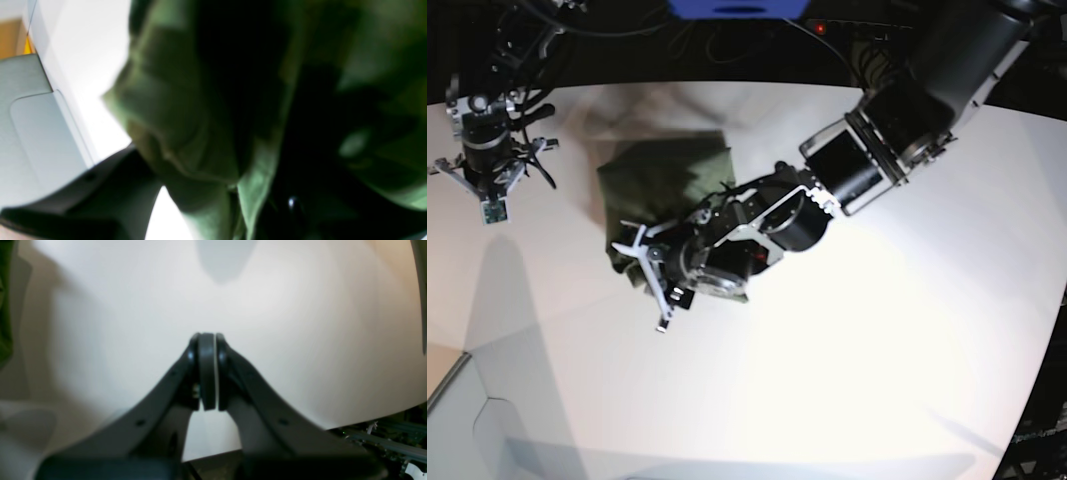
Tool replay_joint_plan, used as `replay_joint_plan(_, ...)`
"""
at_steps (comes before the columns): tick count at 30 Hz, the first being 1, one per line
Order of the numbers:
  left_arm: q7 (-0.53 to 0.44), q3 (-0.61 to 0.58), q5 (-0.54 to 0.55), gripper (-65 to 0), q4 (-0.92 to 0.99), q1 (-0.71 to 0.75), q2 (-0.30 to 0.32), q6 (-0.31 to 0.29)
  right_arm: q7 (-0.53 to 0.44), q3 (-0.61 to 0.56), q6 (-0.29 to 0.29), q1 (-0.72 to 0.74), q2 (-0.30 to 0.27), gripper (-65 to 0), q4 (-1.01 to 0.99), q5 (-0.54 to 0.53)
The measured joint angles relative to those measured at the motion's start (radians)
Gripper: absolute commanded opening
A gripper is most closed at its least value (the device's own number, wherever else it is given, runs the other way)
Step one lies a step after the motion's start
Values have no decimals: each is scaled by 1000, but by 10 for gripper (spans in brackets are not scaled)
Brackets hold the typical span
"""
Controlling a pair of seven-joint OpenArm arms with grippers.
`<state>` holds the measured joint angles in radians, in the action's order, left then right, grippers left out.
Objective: Layout the t-shirt on the table in an organized manner, then fold the t-shirt properly
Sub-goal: 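Push the bundle with the left gripper to square it into a rectangle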
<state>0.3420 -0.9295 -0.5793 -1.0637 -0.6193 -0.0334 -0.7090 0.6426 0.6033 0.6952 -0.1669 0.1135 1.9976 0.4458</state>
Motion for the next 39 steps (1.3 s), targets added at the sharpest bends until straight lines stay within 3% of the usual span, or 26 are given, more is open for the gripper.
replay_joint_plan(11, 5, 0, 0, -415, -4, -29, 0, 0, 0, -2, 0, 0, 0, -650, 0, 0)
replay_joint_plan(14, 4, 0, 0, -333, -4, -29, 0, 0, 0, -2, 0, 0, 0, -650, 0, 0)
replay_joint_plan(18, 5, 0, 0, -166, -3, -29, 0, 0, 0, -4, 0, 0, 0, -650, 0, 0)
replay_joint_plan(22, 5, 0, 0, -85, -3, -29, 0, 0, 0, -4, 0, 0, 0, -650, 0, 0)
replay_joint_plan(26, 4, 8, 0, -73, -4, -30, 0, 0, 0, -4, 0, 3, 0, -650, 0, 0)
replay_joint_plan(32, 6, 122, -4, -73, -6, -58, -3, -1, 0, -4, 0, 3, 10, -650, 0, 2)
replay_joint_plan(39, 5, 138, 0, -73, -6, -85, -14, 0, -1, -6, 0, 4, 19, -650, 0, 0)
